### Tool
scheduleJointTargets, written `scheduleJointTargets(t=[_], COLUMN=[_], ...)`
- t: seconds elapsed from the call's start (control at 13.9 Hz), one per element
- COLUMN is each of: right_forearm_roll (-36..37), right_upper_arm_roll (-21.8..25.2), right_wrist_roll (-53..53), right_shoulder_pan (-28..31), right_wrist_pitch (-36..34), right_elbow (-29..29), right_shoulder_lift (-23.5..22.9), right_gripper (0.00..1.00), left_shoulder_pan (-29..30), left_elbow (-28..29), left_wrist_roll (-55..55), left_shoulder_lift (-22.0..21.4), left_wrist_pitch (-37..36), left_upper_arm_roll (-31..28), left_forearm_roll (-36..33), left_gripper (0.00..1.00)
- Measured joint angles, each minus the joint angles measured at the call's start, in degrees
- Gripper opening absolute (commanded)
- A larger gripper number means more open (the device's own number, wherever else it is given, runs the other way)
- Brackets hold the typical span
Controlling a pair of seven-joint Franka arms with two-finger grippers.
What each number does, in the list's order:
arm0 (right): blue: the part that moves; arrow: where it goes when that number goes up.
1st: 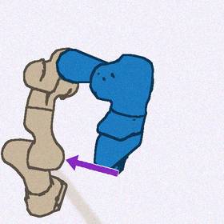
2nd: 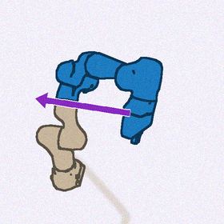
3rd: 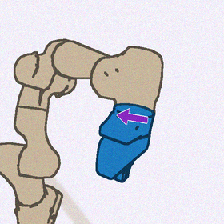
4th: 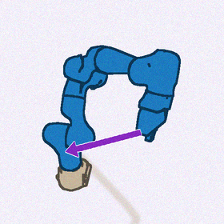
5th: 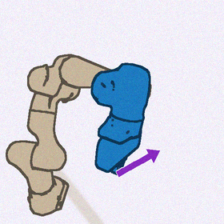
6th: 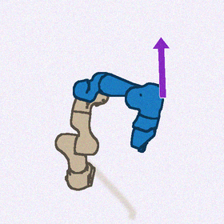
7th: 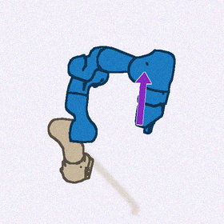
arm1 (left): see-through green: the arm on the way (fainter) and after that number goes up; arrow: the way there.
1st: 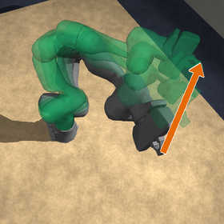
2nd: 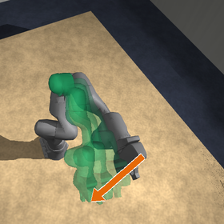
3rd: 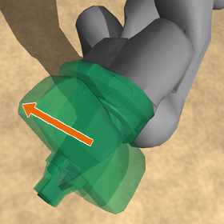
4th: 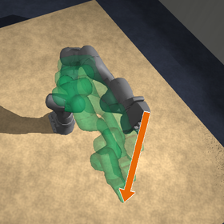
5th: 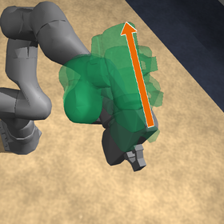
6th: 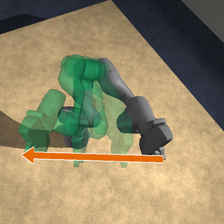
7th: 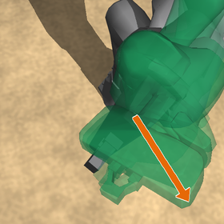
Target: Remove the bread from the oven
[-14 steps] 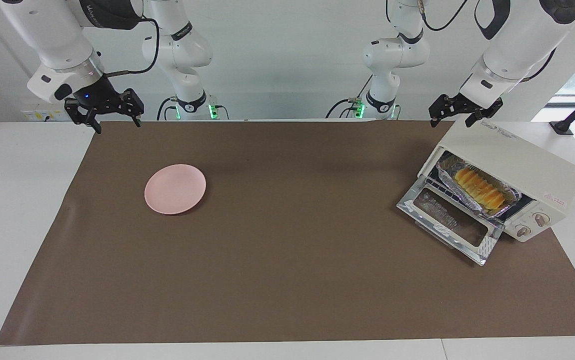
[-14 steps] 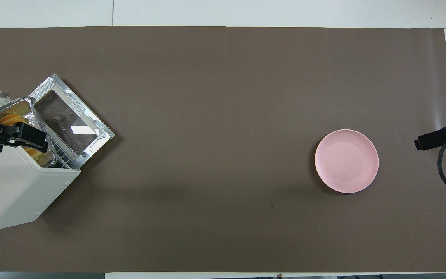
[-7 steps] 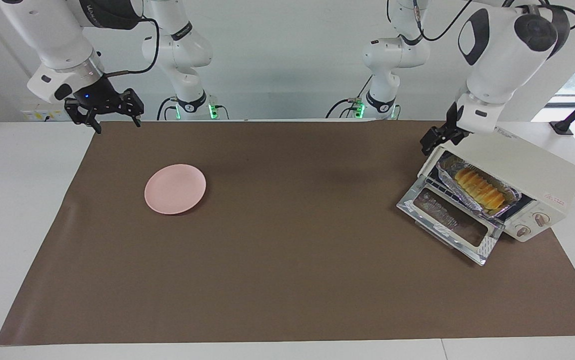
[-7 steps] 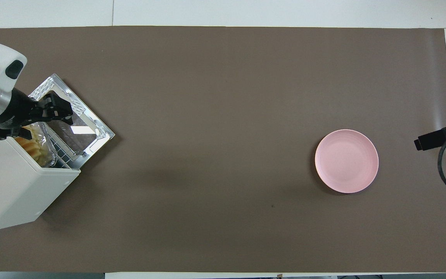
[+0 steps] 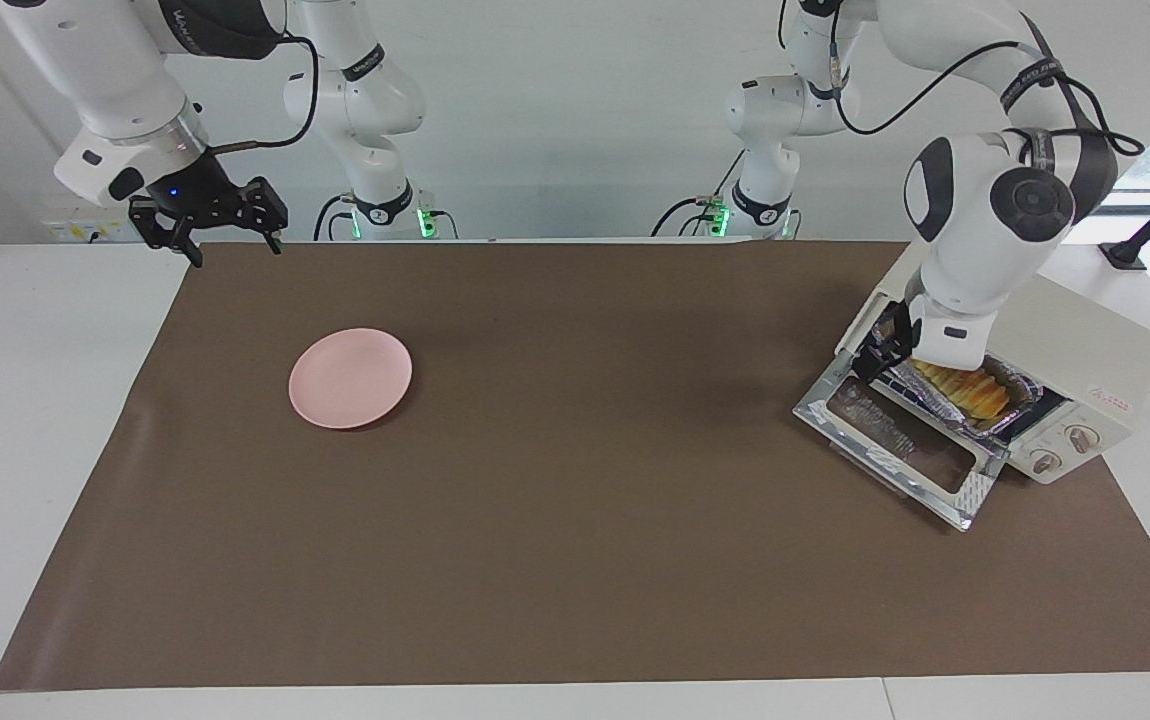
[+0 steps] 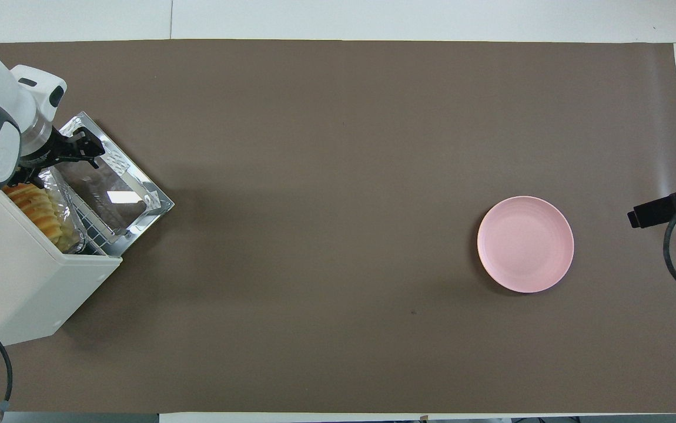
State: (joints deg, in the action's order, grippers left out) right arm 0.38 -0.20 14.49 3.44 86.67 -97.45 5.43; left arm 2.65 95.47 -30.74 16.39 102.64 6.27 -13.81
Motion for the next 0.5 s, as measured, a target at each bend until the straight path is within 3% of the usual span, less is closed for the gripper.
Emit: scheduleJointTargets(t=[0.29, 0.36, 0.43, 0.5], right_forearm_roll=[0.0, 0.0, 0.0, 0.0], right_upper_arm_roll=[0.0, 0.0, 0.0, 0.0], right_wrist_roll=[0.0, 0.0, 0.0, 0.0], right_shoulder_pan=[0.0, 0.0, 0.0, 0.0], right_wrist_pitch=[0.0, 0.0, 0.0, 0.0], right_elbow=[0.0, 0.0, 0.0, 0.0], right_shoulder_lift=[0.0, 0.0, 0.0, 0.0], right_gripper=[1.00, 1.00, 1.00, 1.00], left_shoulder_pan=[1.2, 1.2, 1.2, 1.2], left_elbow=[5.9, 6.7, 7.4, 8.1], left_wrist_roll=[-1.0, -1.9, -2.6, -3.0], left_shoulder_lift=[0.1, 0.1, 0.1, 0.1], left_wrist_pitch=[6.1, 6.6, 6.7, 6.8], left_upper_arm_roll=[-0.1, 0.0, 0.1, 0.2], left_forearm_roll=[-0.5, -0.5, -0.5, -0.5], left_gripper=[1.00, 0.94, 0.71, 0.40])
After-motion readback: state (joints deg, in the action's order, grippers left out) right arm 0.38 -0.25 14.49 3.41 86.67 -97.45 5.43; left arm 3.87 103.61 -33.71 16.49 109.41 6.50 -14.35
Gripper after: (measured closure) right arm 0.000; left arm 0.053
